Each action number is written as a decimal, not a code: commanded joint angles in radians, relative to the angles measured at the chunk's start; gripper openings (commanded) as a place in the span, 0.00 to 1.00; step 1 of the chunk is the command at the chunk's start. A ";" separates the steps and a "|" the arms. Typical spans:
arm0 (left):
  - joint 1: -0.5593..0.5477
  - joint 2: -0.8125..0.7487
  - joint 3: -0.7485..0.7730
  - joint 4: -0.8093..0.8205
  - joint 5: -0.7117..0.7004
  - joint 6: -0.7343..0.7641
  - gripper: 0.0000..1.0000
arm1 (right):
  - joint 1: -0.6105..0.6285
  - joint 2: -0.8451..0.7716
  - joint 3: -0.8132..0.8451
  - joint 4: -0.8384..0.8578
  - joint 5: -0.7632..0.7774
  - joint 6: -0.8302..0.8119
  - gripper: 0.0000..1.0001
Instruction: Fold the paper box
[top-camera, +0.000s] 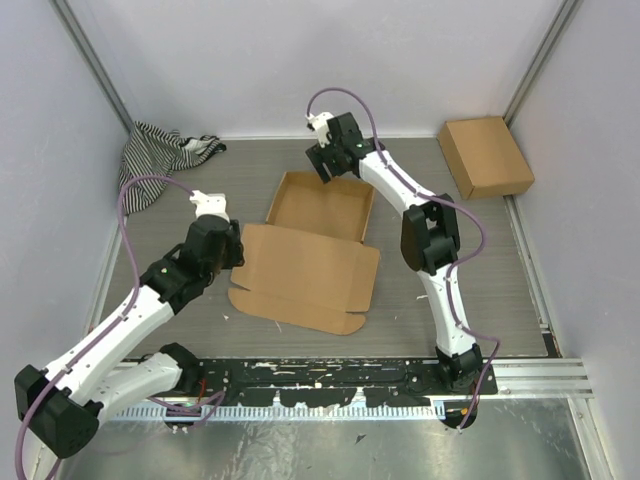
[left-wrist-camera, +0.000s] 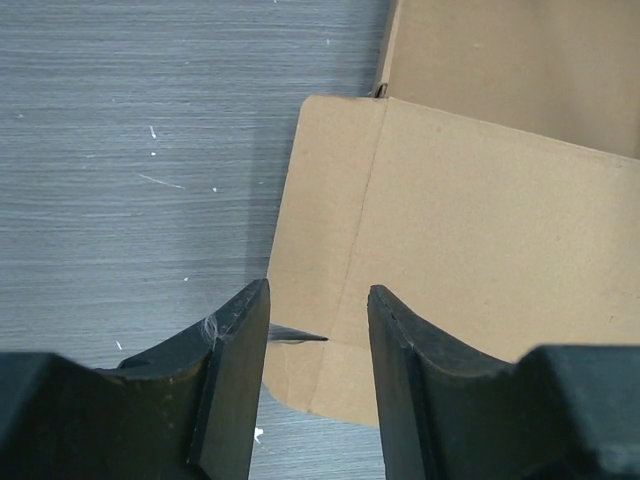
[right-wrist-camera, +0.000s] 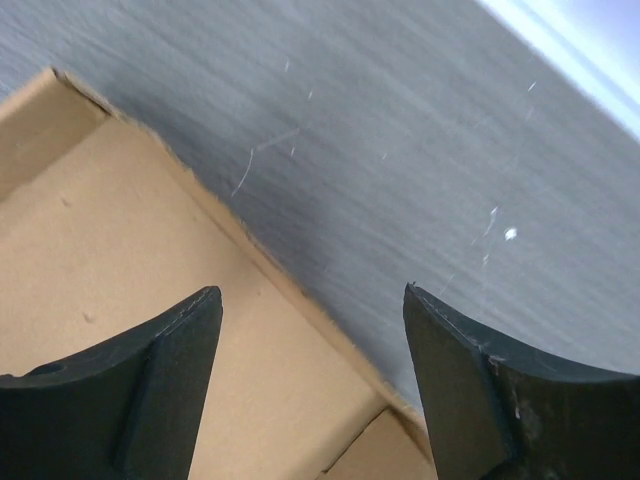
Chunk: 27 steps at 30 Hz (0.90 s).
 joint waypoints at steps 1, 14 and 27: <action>0.003 0.026 -0.009 0.057 0.028 -0.010 0.50 | -0.004 0.016 0.094 0.051 -0.048 -0.086 0.78; 0.003 0.068 0.006 0.061 0.034 -0.007 0.48 | -0.008 0.136 0.166 0.061 -0.204 -0.120 0.80; 0.003 0.064 0.031 0.047 0.076 -0.027 0.47 | -0.090 0.006 -0.053 0.097 0.045 0.149 0.15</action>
